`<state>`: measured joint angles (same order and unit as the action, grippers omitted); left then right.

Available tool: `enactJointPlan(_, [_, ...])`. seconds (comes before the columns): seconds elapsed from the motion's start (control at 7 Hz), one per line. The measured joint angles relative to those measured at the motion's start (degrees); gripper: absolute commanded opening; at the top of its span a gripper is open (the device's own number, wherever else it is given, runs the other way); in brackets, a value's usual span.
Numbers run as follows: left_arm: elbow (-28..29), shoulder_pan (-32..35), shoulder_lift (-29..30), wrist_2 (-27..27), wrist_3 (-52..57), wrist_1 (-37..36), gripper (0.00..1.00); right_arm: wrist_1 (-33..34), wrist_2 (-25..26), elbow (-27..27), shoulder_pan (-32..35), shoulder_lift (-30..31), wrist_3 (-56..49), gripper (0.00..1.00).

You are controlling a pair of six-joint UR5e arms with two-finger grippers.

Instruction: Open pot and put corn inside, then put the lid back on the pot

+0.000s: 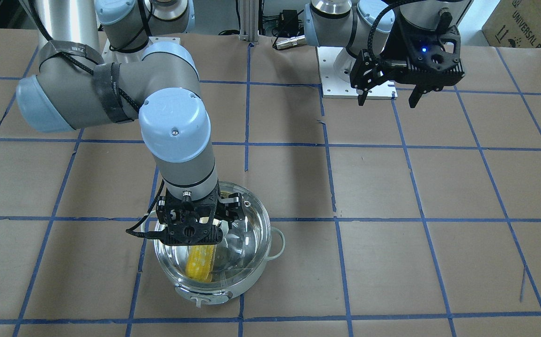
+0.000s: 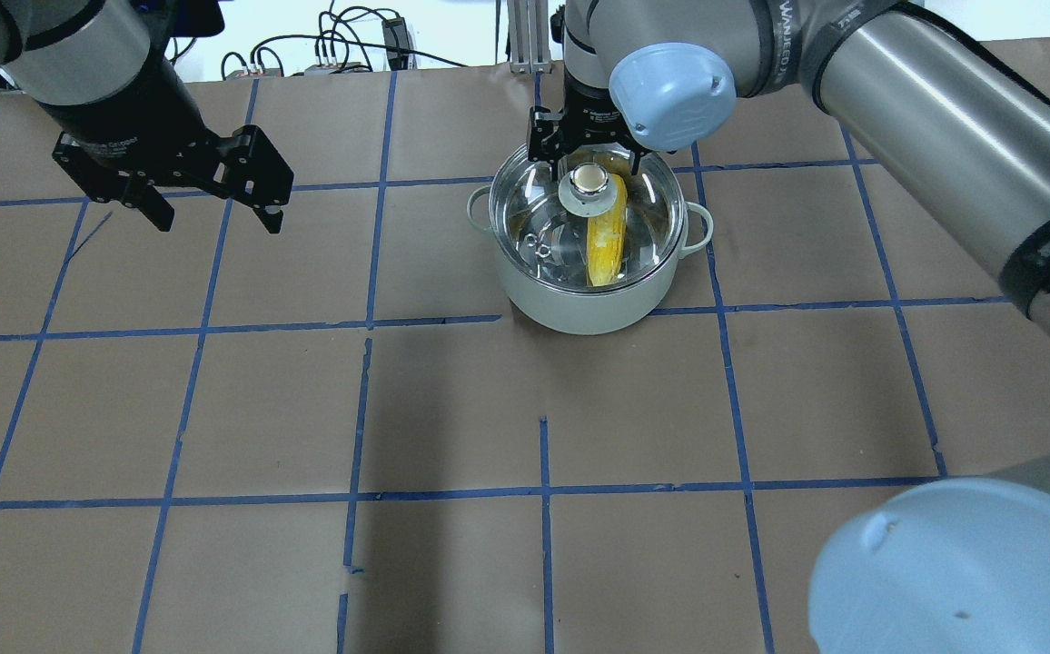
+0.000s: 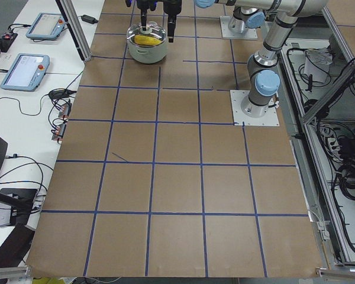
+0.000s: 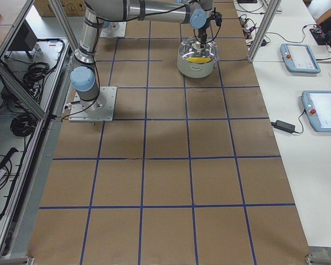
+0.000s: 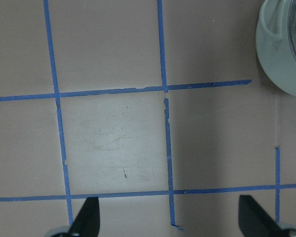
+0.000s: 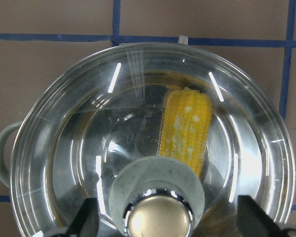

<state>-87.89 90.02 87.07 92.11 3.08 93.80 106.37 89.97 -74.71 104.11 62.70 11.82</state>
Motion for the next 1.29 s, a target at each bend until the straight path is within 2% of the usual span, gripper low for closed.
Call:
enactJointPlan(0.29, [-0.04,0.05,-0.04,0.00,0.00,0.06,1.00,-1.97,0.09,1.33,-1.67,2.21,-1.06,0.99])
enactJointPlan(0.71, [-0.08,0.07,-0.01,0.00,0.00,0.01,1.00,-8.59,-0.17,1.28,-6.57,8.79,-5.61,0.99])
enactJointPlan(1.0, [-0.09,0.10,-0.04,0.00,0.00,0.04,1.00,-16.31,-0.26,0.88,-7.53,15.30,-6.24,1.00])
enactJointPlan(1.29, [-0.09,0.14,-0.08,0.00,0.00,0.07,1.00,-28.74,0.10,-1.41,-9.02,21.52,-5.89,1.00])
